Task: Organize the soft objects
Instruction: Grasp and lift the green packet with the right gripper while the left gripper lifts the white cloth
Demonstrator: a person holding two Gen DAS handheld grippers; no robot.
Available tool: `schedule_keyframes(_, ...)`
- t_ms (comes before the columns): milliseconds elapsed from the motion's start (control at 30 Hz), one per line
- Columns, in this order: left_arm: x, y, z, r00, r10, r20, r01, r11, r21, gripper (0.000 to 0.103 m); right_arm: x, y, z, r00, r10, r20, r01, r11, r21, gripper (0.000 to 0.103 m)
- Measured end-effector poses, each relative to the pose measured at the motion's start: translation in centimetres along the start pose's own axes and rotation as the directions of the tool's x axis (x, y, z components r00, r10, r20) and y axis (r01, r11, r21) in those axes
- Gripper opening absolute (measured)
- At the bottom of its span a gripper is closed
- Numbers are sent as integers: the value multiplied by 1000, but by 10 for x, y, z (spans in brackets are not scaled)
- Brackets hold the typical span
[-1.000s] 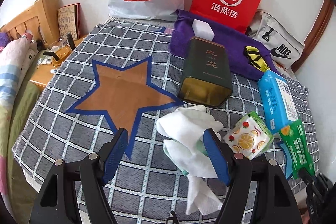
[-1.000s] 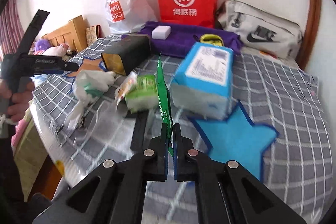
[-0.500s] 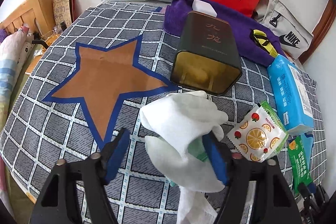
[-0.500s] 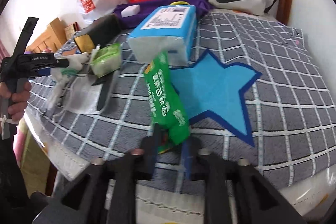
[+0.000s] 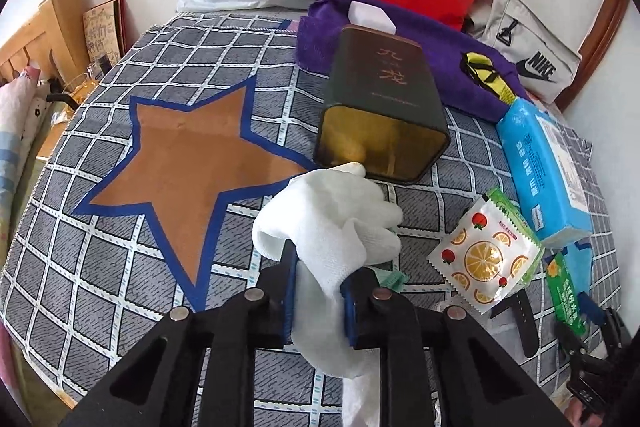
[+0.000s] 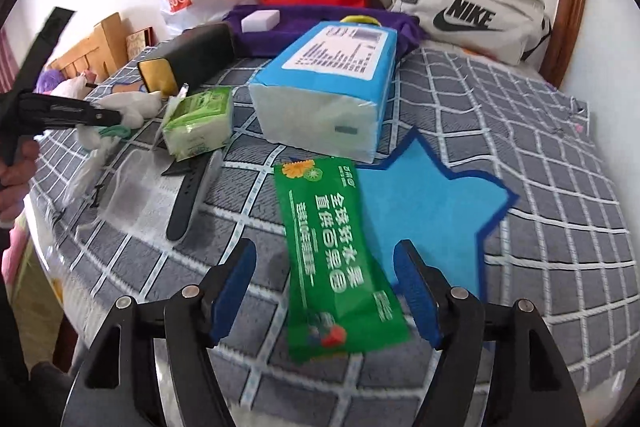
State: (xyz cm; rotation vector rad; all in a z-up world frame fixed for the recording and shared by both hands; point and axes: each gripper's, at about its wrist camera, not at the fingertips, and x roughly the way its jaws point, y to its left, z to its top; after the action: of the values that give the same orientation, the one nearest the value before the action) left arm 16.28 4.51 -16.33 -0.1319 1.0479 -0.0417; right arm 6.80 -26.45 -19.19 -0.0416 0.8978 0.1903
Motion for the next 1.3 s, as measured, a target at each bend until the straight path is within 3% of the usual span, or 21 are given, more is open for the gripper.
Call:
schedule_keyframes(33,-3,2,1,1000,-8,3,8,1000,-7,16,5,-1,2,1000,6,-8,-6,1000,15,69)
schedule_keyframes(100,-8,4,3,1000,-7,18,7,1000,-7,15,11,-2,4,1000,6,-13,-6,999,34,48)
schedule_keyframes(200,-18,6,6,999,-10,47,10,1000,1,14,10,1,6,1000,-2,-12,3,1000,30,33)
schedule_keyframes(267,-24,8,8,998,-23,58,23,1000,-7,14,8,0,7,1000,21,-14,-20,999,46,30)
schedule_keyframes(667,-54,2,18,992,-60,108,63,998,-20,14,-29,-7,20,997,70,29,-73,991,115,27)
schedule_keyframes(1300,-87,-15,57,983,-87,163,89,996,-1,14,-65,-7,81,993,39,110,-50,994,100,27)
